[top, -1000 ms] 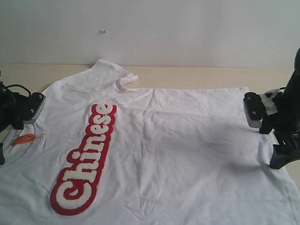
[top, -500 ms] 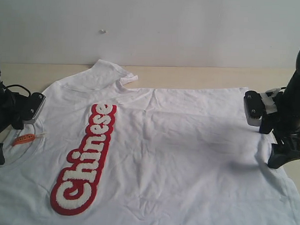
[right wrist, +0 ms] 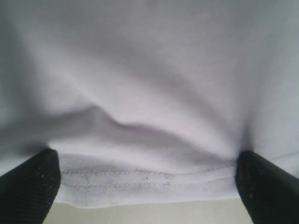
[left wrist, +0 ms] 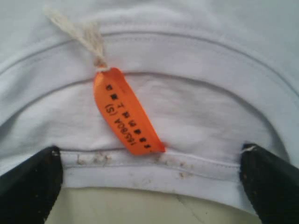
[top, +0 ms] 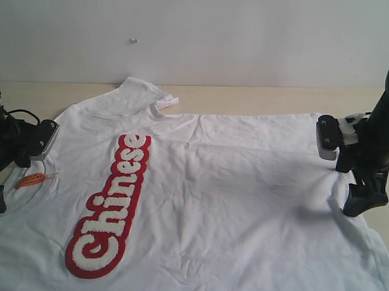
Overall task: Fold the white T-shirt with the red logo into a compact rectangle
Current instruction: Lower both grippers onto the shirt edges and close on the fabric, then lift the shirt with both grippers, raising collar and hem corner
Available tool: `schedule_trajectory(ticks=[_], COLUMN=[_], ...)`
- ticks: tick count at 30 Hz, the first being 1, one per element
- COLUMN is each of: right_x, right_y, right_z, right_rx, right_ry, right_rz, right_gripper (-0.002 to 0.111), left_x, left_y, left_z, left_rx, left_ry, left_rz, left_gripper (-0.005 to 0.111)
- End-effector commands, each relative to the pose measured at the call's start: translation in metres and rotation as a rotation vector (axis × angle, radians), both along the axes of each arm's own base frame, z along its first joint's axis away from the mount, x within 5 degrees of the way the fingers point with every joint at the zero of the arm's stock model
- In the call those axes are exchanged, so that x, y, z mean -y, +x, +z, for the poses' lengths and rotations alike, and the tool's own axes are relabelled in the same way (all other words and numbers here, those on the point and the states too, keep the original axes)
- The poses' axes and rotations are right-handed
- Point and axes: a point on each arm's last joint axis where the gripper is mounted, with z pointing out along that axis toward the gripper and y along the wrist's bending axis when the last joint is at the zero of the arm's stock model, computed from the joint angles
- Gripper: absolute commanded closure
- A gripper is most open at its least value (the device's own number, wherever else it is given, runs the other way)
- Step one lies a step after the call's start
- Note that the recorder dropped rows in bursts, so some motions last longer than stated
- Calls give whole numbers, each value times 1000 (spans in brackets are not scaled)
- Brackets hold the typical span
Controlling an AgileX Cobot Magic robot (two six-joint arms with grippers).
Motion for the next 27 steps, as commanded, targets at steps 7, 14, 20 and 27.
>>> schedule_trajectory(ticks=[7, 14, 20, 27], right_x=[-1, -1, 3, 7], right_y=[-3, -3, -5, -4], right_z=[-22, -22, -23, -23], right_rx=[-33, -32, -47, -53], right_ry=[15, 14, -23, -78], right_rz=[-40, -38, 1, -154], right_gripper=[9, 9, 33, 96], left_x=[-6, -5, -5, -6], left_y=[0, 2, 0, -4], left_z=[-22, -23, -38, -43], left_rx=[-5, 18, -22, -74], left_ry=[17, 9, 10, 21], left_rz=[-25, -21, -21, 31], left_gripper=[1, 2, 35, 107])
